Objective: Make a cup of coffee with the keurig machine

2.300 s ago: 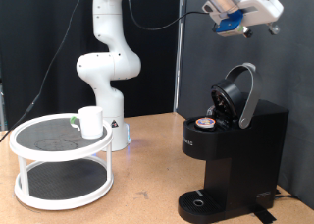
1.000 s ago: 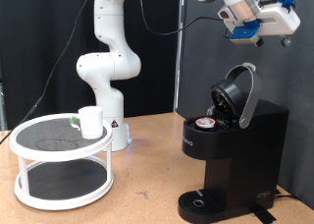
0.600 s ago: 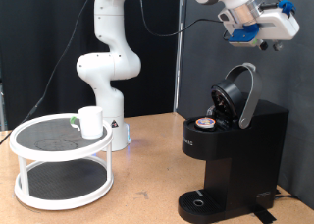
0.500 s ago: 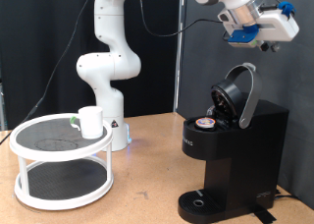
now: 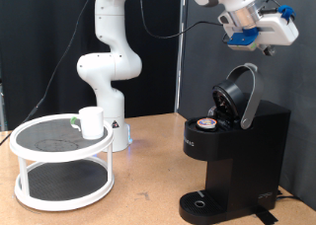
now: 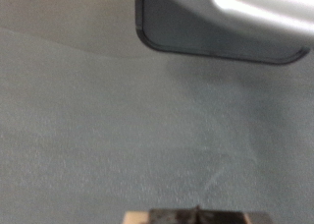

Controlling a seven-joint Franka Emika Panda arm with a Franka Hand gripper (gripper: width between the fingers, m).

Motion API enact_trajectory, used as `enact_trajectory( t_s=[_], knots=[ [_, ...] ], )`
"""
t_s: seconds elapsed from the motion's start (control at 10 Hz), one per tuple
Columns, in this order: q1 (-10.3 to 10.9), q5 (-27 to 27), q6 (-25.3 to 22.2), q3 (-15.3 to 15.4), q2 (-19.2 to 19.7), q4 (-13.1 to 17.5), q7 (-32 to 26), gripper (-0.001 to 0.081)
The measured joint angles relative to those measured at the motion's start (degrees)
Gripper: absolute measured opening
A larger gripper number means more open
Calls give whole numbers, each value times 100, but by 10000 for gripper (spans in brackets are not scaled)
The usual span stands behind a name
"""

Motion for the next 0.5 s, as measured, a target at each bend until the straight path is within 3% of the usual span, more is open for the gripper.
enact_trajectory(
  t_s=[0.5],
  knots=[
    [-76, -41, -10, -72, -2, -203, -96, 5]
  ],
)
